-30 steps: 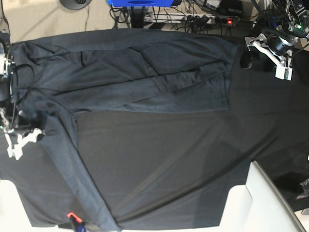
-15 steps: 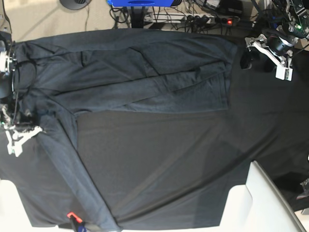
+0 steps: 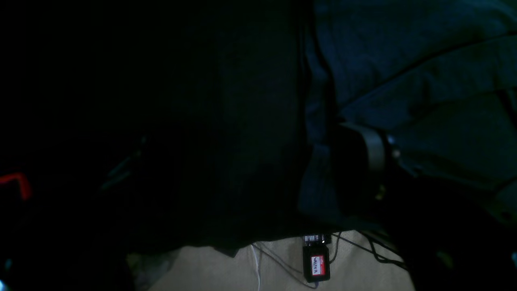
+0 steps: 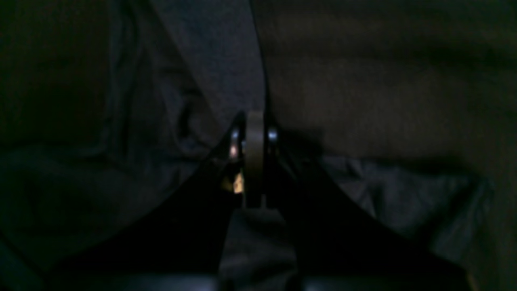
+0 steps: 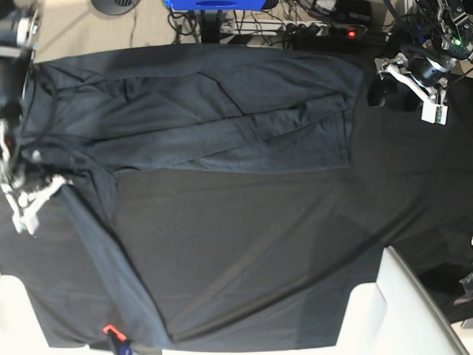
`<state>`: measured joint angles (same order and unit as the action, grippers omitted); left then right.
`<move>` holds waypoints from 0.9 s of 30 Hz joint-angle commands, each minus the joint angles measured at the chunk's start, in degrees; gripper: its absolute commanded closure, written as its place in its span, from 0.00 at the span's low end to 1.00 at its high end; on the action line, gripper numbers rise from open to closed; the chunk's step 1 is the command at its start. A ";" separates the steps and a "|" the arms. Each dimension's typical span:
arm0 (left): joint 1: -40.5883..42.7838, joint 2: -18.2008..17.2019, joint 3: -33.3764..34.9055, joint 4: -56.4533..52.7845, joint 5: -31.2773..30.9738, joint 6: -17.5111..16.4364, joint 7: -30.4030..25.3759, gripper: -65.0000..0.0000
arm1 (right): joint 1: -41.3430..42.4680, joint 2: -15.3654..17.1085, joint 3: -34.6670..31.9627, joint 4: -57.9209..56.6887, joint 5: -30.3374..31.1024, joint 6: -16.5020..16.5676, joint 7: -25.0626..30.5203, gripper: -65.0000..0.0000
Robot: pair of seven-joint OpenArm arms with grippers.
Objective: Fold the T-shirt properly
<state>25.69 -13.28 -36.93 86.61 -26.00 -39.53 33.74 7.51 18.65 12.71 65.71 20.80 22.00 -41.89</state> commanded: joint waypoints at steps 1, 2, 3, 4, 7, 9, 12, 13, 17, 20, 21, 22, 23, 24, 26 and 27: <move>0.11 -1.01 -0.30 0.73 -0.77 -0.47 -0.99 0.17 | -0.17 0.38 1.05 3.69 0.08 0.20 -0.79 1.00; 0.02 -1.01 -0.30 0.73 -0.77 -0.47 -0.99 0.17 | -1.84 -0.06 1.84 6.07 0.08 0.20 -1.94 1.00; 0.02 -1.01 -0.30 0.73 -0.77 -0.47 -0.99 0.17 | -3.33 -0.41 2.46 8.53 0.08 0.20 -3.08 1.00; 0.02 -1.01 -0.30 0.73 -0.77 -0.47 -0.99 0.17 | -4.47 -0.68 2.89 10.55 0.08 0.20 -4.05 1.00; 0.02 -1.01 -0.22 0.73 -0.77 -0.47 -0.99 0.17 | -8.17 -2.52 4.30 16.35 0.26 0.20 -6.95 1.00; -0.07 -1.01 -0.13 0.73 -0.77 -0.47 -0.99 0.17 | -10.37 -3.75 5.53 19.69 0.26 0.20 -8.27 1.00; -0.07 -1.01 -0.13 0.73 -0.77 -0.47 -0.99 0.17 | -13.97 -5.42 6.85 24.70 0.17 0.20 -9.85 1.00; -0.07 -1.01 -0.13 0.73 -0.77 -0.47 -0.99 0.17 | -15.20 -6.04 7.38 26.38 0.17 0.20 -10.37 1.00; -0.07 -1.10 -0.22 0.73 -0.68 -0.47 -0.99 0.17 | -19.95 -7.80 8.43 32.09 0.17 0.37 -11.61 1.00; -0.07 -1.10 -0.22 0.73 -0.68 -0.47 -0.99 0.17 | -23.02 -8.50 8.35 34.64 0.17 0.37 -11.78 1.00; -0.07 -1.10 -0.22 0.73 -0.68 -0.47 -0.99 0.17 | -23.82 -8.85 8.35 34.99 0.17 0.37 -11.78 1.00; -0.07 -1.10 -0.22 0.73 -0.68 -0.47 -0.99 0.17 | -24.52 -9.03 8.35 35.25 0.17 0.37 -11.78 1.00; -0.07 -1.10 -0.13 0.73 -0.68 -0.47 -0.99 0.17 | -25.40 -9.12 8.35 35.25 0.17 0.37 -11.69 1.00; -0.07 -1.10 -0.13 0.73 -0.68 -0.47 -0.99 0.17 | -26.10 -9.12 8.35 35.34 0.17 0.37 -11.52 1.00; -0.07 -1.10 -0.13 0.73 -0.68 -0.47 -0.99 0.17 | -27.16 -9.12 8.35 35.34 0.26 0.55 -11.43 1.00; -0.07 -1.10 -0.13 0.73 -0.68 -0.47 -0.99 0.17 | -27.68 -9.12 8.35 35.43 0.26 0.55 -11.43 1.00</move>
<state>25.58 -13.52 -36.67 86.59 -25.71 -39.51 33.85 -20.56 8.84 20.78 99.98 20.60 22.37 -54.08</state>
